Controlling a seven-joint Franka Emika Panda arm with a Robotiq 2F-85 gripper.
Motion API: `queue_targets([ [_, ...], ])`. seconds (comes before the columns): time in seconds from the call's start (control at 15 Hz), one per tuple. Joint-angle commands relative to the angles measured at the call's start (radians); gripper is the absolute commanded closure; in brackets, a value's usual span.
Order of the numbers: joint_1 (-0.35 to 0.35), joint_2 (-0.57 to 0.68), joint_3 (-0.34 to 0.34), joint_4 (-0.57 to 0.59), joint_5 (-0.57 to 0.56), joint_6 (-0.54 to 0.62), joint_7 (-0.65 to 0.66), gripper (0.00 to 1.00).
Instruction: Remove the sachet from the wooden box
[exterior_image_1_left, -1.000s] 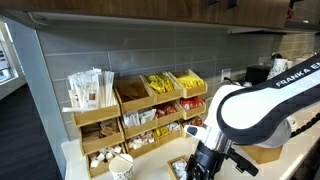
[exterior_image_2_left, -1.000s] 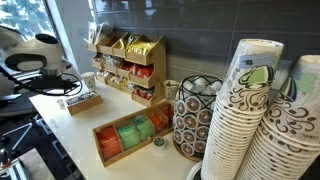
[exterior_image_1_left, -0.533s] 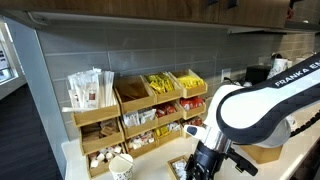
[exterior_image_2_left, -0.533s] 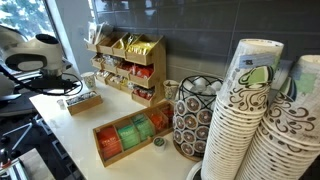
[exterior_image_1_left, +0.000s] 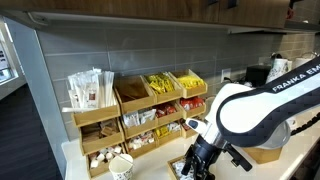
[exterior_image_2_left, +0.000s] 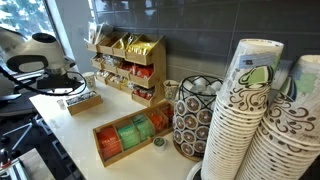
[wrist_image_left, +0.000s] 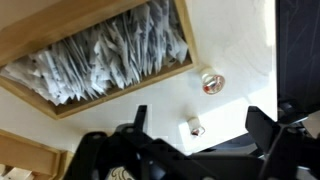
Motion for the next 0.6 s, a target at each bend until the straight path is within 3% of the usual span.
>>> queue_targets([
  [0.0, -0.032, 0.015, 0.029, -0.03, -0.041, 0.091, 0.055, 0.0],
  [0.13, -0.035, 0.021, 0.026, -0.043, -0.049, 0.122, 0.072, 0.0],
  [0.2, -0.034, 0.024, 0.023, -0.047, -0.051, 0.135, 0.077, 0.09],
  [0.27, -0.034, 0.028, 0.022, -0.05, -0.055, 0.145, 0.082, 0.26],
  [0.53, -0.034, 0.039, 0.024, -0.06, -0.091, 0.197, 0.105, 0.58],
])
